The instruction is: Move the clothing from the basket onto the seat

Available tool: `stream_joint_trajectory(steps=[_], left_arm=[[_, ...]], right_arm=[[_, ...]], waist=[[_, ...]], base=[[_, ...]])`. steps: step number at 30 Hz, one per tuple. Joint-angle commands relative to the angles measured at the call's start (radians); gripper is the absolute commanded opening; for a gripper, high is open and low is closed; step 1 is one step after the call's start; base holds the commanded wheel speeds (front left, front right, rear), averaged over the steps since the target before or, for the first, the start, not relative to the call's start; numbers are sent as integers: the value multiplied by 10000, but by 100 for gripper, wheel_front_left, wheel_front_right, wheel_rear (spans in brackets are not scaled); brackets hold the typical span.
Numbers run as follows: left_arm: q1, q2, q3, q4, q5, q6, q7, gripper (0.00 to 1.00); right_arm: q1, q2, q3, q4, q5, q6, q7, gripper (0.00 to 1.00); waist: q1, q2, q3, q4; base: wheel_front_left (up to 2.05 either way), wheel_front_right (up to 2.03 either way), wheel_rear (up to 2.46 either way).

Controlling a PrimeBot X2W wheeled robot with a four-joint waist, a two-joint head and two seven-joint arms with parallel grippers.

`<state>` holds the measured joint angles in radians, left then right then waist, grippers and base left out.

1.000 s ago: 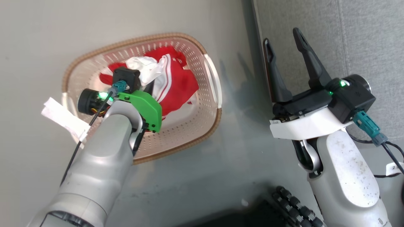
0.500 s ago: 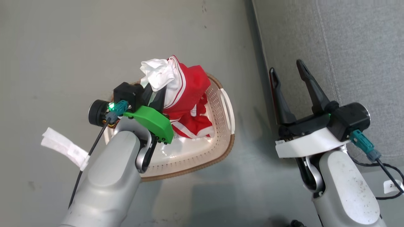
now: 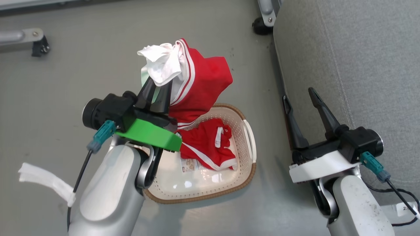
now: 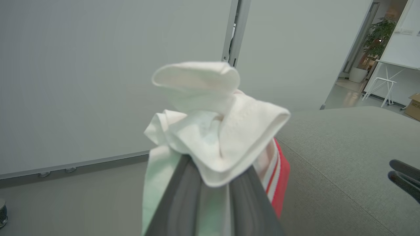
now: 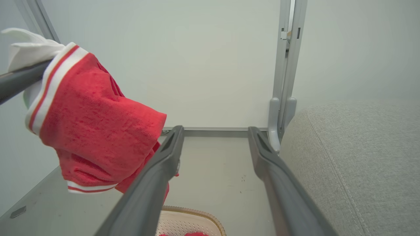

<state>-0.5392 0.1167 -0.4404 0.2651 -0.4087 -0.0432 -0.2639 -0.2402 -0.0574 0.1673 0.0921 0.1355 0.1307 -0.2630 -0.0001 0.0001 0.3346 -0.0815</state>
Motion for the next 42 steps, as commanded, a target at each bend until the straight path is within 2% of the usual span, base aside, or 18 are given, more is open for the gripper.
stream_joint_trajectory(steps=[1,8,15,26,42], left_arm=[[265,81,110,-302,161,32,-7,0],[1163,72,485,-1856,437,21,-7,0],[2083,42,472,-2494,519,50,-8,0],[3083,-52,251,-2751,260,116,-6,0],[3365,-23,8,-2901,112,207,137,0]], right_arm=[[211,-46,-14,36,-87,1,-27,100],[645,-94,-4,103,-79,1,15,100],[1190,-78,83,-29,-39,1,269,100],[1968,-48,178,-312,80,1,656,100],[2260,-86,412,-456,235,1,867,100]], waist=[[1,-1,-523,259],[1,-1,-1217,353],[1,-1,-1898,389],[1,-1,-2560,492],[1,-1,-2814,521]], base=[[0,0,0],[0,0,0],[0,0,0],[0,0,0],[0,0,0]])
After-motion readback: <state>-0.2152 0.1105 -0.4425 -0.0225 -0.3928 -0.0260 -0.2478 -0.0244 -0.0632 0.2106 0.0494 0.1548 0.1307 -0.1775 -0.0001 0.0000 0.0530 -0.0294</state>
